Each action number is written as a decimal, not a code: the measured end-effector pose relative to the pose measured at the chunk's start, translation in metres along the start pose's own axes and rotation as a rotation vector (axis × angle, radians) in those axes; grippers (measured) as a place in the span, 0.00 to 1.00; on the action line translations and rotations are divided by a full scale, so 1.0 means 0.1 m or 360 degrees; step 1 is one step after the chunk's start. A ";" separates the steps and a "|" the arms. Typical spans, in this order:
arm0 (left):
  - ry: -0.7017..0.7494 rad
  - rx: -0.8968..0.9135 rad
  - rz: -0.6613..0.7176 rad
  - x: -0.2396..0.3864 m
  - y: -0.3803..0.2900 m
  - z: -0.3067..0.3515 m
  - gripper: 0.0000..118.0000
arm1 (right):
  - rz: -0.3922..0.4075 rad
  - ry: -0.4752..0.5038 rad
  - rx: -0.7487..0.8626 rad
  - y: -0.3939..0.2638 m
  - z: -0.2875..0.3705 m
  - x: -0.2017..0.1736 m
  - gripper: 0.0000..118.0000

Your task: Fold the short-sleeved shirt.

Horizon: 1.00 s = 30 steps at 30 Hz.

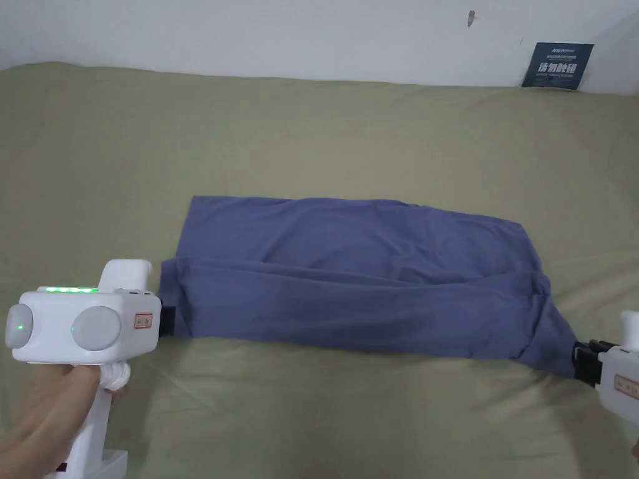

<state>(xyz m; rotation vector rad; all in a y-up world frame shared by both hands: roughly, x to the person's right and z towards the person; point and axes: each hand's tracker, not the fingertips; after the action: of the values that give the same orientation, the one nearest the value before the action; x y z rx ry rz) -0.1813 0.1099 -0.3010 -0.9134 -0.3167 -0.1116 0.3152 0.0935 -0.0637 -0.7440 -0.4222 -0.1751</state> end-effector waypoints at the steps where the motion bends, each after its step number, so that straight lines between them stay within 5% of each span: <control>1: 0.0022 0.0002 0.0013 0.01 0.01 -0.01 0.02 | 0.0000 0.0001 -0.0002 -0.02 0.00 0.00 0.00; 2: 0.0029 -0.0008 0.0034 -0.01 0.03 -0.05 0.15 | 0.0000 0.0006 -0.0012 -0.04 0.01 0.00 0.00; 3: 0.0036 -0.0036 0.0041 -0.02 0.04 -0.11 0.45 | -0.0026 0.0034 -0.0045 -0.08 -0.12 0.08 0.00; 4: 0.0036 -0.0093 0.0038 -0.01 0.03 -0.19 0.95 | -0.0028 0.0038 -0.0053 -0.08 -0.16 0.10 0.00; 5: 0.0065 -0.0039 0.0029 0.03 0.03 -0.21 1.00 | -0.0023 0.0033 -0.0056 -0.08 -0.19 0.11 0.00; 10: 0.0089 -0.0110 0.0054 0.09 0.01 -0.38 0.86 | 0.0012 0.0009 -0.0048 -0.04 -0.24 0.01 0.00; 12: 0.0017 -0.0118 0.0091 0.11 -0.02 -0.37 0.55 | 0.0028 0.0012 -0.0053 0.01 -0.27 -0.03 0.02; 13: 0.0029 -0.0110 0.0085 0.14 -0.04 -0.36 0.49 | 0.0032 0.0015 -0.0069 0.03 -0.29 -0.04 0.27; 15: 0.0016 -0.0100 0.0034 0.15 0.02 -0.38 0.38 | 0.0039 0.0017 -0.0151 0.07 -0.39 -0.06 0.97; 17: -0.0022 -0.0086 0.0033 0.16 0.02 -0.35 0.22 | 0.0106 0.0035 -0.0063 0.10 -0.35 -0.10 0.91; 20: -0.0015 -0.0093 -0.0011 0.16 0.08 -0.44 0.16 | 0.0061 -0.0010 -0.0127 0.16 -0.59 -0.06 0.88; 21: 0.0001 -0.0089 -0.0010 0.17 0.09 -0.45 0.15 | 0.0043 0.0002 -0.0135 0.18 -0.62 -0.04 0.79; 24: 0.0017 -0.0088 -0.0010 0.20 0.08 -0.43 0.14 | -0.0004 0.0107 -0.0196 0.20 -0.69 -0.05 0.06; 30: 0.0031 -0.0074 -0.0008 0.22 0.08 -0.28 0.14 | -0.0019 0.0059 -0.0123 0.19 -0.46 -0.04 0.05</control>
<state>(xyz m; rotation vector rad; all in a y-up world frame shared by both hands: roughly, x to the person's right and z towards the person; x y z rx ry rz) -0.1519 0.0939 -0.3162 -0.9570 -0.2995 -0.1329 0.3317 0.0757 -0.1075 -0.8133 -0.3863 -0.2172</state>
